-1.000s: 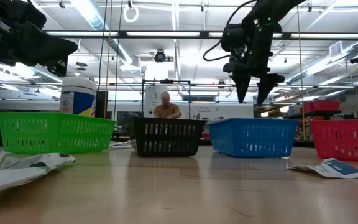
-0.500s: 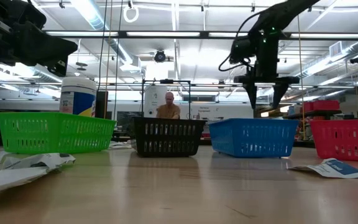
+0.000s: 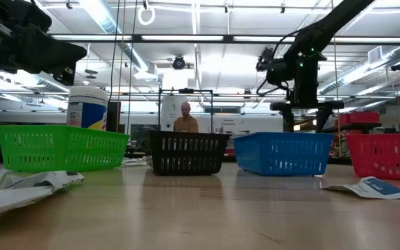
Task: Pick & Place First Aid Supplies
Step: Put the ointment pack into the red basket
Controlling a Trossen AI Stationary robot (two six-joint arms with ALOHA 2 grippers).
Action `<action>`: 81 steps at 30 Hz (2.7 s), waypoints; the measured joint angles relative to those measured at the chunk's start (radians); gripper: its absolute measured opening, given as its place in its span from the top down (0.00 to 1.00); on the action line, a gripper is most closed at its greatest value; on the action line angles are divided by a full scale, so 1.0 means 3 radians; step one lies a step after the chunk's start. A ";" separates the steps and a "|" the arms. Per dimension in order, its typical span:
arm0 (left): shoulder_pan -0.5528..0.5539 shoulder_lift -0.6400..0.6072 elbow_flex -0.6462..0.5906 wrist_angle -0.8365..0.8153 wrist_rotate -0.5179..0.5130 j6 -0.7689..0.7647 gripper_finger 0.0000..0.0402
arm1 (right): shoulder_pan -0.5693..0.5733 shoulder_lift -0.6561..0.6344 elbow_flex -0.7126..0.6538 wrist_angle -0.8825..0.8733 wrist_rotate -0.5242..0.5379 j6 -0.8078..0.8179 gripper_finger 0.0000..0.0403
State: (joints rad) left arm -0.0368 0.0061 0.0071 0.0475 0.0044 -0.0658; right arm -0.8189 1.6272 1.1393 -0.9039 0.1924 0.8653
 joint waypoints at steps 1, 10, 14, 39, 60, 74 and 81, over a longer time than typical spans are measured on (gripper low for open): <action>0.0000 0.0001 0.0000 -0.0001 0.0000 0.0000 0.92 | -0.0025 0.0029 0.0000 -0.0004 -0.0001 -0.0005 0.21; 0.0000 -0.0001 0.0000 0.0000 0.0000 0.0000 0.92 | -0.0229 0.0272 0.0000 -0.0011 -0.0319 -0.0125 0.21; 0.0000 0.0000 0.0000 -0.0001 0.0000 0.0000 0.92 | -0.0278 0.0355 0.0000 -0.0010 -0.0340 -0.0131 0.21; 0.0000 0.0000 0.0001 0.0000 0.0000 0.0000 0.92 | -0.0474 0.0539 -0.0224 0.0253 -0.0558 -0.0216 0.21; 0.0000 0.0000 0.0000 -0.0001 -0.0001 0.0000 0.92 | -0.0275 0.0536 -0.0224 0.0448 -0.0132 0.0147 0.21; 0.0000 0.0000 0.0001 -0.0001 0.0000 0.0000 0.92 | -0.0002 0.0394 -0.0220 0.0557 0.0022 0.0358 0.21; 0.0000 -0.0001 0.0000 0.0000 0.0000 0.0000 0.92 | 0.0064 0.0394 -0.0236 0.0558 0.0098 0.0531 0.21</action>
State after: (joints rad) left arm -0.0368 0.0059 0.0071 0.0475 0.0044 -0.0658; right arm -0.7999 1.7454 1.0684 -0.7364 0.2218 1.0247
